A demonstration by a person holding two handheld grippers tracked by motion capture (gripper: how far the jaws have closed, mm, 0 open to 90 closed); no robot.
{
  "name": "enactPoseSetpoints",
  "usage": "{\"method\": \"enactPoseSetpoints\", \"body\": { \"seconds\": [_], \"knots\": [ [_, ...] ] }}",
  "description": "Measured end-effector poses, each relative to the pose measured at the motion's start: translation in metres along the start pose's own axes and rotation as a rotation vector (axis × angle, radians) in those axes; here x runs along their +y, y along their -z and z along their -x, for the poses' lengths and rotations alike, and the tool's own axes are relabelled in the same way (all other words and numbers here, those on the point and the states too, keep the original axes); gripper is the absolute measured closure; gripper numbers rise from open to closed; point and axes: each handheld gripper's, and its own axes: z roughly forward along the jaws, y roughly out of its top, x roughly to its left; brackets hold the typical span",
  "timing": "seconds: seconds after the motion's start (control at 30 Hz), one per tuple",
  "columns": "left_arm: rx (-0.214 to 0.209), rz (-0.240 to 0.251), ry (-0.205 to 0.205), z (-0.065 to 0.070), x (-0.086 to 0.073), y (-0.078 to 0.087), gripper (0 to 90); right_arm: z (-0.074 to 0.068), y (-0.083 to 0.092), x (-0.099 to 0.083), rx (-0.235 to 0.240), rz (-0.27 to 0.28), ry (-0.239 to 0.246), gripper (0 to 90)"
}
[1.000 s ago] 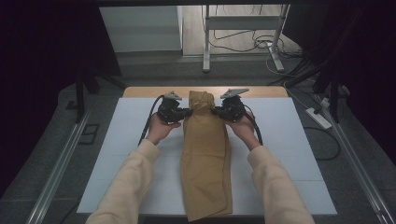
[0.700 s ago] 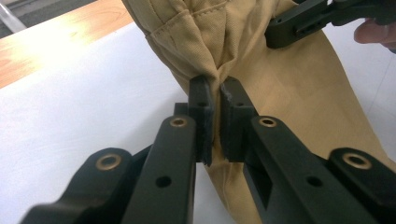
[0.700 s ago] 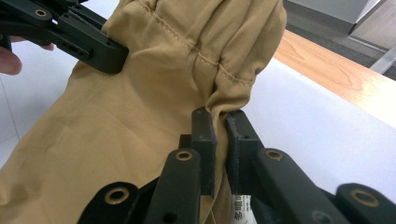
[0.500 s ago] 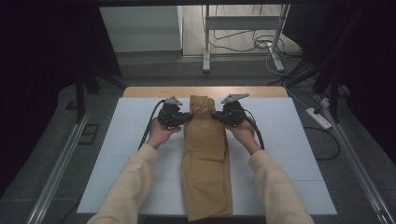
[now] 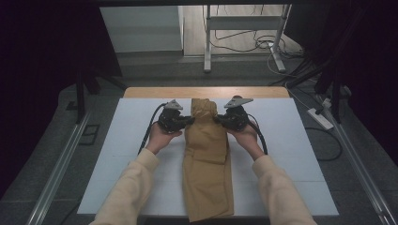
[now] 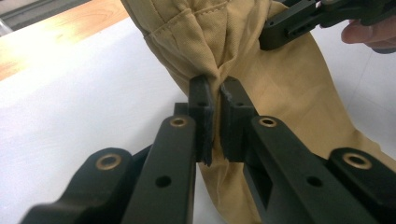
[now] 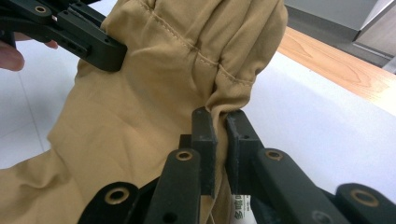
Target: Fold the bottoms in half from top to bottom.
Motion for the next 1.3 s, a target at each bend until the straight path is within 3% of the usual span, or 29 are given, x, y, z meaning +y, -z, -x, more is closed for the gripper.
{"method": "enactPoseSetpoints", "body": {
  "seconds": [0.63,1.3],
  "knots": [
    [-0.032,-0.020,0.006,0.011,-0.011,0.005,84.0,-0.010,0.009,-0.009,0.057,-0.046,-0.006,83.2],
    [-0.067,-0.015,0.002,0.023,-0.027,0.013,83.9,-0.025,0.018,-0.020,0.098,-0.054,0.002,83.3]
  ]
}}
